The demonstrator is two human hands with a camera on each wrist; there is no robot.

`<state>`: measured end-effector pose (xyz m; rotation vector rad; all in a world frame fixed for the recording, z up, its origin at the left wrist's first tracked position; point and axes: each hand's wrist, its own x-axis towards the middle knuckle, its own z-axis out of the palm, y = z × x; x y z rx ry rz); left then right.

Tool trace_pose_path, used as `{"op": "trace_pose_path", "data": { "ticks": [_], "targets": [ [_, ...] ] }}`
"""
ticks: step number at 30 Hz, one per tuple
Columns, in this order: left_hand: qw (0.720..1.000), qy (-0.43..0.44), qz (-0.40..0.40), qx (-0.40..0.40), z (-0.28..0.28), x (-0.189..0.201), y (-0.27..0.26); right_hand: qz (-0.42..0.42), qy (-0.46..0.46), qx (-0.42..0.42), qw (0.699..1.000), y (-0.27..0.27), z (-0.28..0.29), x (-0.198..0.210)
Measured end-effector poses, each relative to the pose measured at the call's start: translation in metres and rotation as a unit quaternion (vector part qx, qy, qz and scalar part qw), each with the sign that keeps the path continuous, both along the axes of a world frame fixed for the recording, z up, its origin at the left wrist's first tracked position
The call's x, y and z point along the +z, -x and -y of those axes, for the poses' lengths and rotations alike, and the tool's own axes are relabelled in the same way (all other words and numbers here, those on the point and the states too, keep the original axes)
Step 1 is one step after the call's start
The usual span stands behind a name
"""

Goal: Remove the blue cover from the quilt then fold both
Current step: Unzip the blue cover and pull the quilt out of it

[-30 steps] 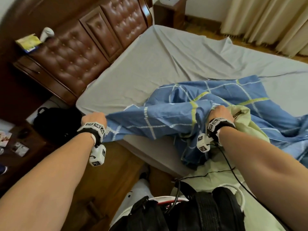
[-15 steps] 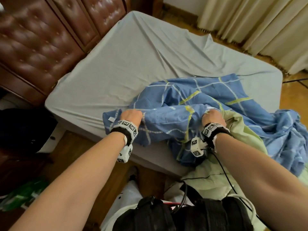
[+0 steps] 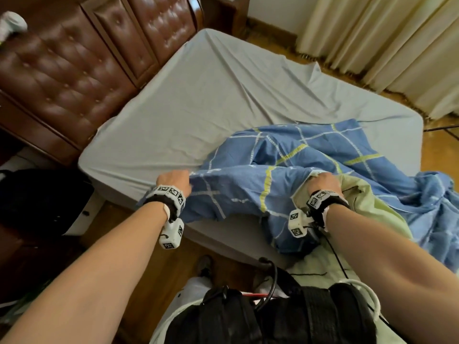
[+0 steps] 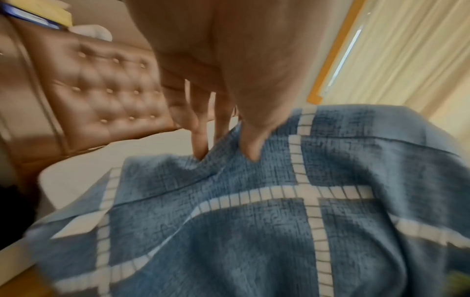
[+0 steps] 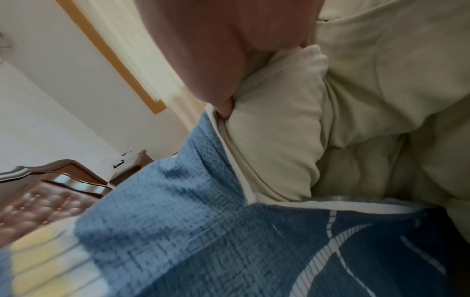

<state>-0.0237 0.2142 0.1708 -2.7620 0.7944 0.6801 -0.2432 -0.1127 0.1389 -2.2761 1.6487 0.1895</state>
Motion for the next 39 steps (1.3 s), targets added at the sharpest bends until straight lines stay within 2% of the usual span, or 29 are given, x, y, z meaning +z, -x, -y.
{"op": "trace_pose_path", "data": {
  "ticks": [2, 4, 8, 12, 15, 19, 22, 25, 28, 30, 33, 36, 39],
  "targets": [
    [0.993, 0.052, 0.012, -0.106, 0.025, -0.005, 0.011, 0.002, 0.003, 0.005, 1.000, 0.004, 0.003, 0.004],
    [0.981, 0.064, 0.032, -0.181, 0.060, 0.003, 0.026, 0.008, 0.006, 0.001, 1.000, 0.008, 0.004, 0.010],
    [0.968, -0.021, 0.030, -0.247, 0.103, 0.013, 0.031, 0.018, 0.000, -0.009, 1.000, 0.019, 0.007, 0.018],
    [0.968, -0.059, 0.041, -0.239, 0.087, 0.016, 0.009, -0.001, 0.014, -0.008, 1.000, 0.033, 0.014, 0.014],
    [0.979, -0.062, 0.027, -0.194, 0.063, 0.016, -0.001, -0.010, 0.022, -0.069, 0.997, 0.041, 0.012, 0.011],
    [0.987, -0.076, 0.008, -0.143, 0.020, 0.001, -0.014, -0.017, 0.016, -0.099, 0.995, 0.050, 0.018, 0.001],
    [0.988, -0.090, 0.004, -0.122, 0.006, -0.015, -0.018, -0.011, 0.023, -0.091, 0.995, 0.050, 0.018, -0.011],
    [0.991, -0.056, 0.008, -0.117, 0.021, -0.020, -0.017, -0.011, 0.015, -0.076, 0.997, 0.048, 0.016, -0.016],
    [0.989, 0.017, -0.041, -0.141, 0.054, -0.026, -0.009, 0.013, 0.006, -0.110, 0.994, 0.048, 0.020, -0.010],
    [0.971, 0.084, -0.040, -0.219, 0.085, -0.026, 0.007, 0.033, 0.001, -0.121, 0.992, 0.049, 0.023, -0.006],
    [0.929, 0.160, 0.029, -0.332, 0.129, -0.011, 0.044, 0.049, -0.008, -0.121, 0.991, 0.052, 0.022, -0.003],
    [0.936, 0.160, 0.050, -0.308, 0.159, 0.005, 0.071, 0.058, -0.026, -0.105, 0.992, 0.060, 0.022, -0.006],
    [0.935, 0.148, 0.080, -0.313, 0.164, 0.002, 0.083, 0.073, -0.033, -0.100, 0.992, 0.074, 0.026, -0.005]
  ]
}}
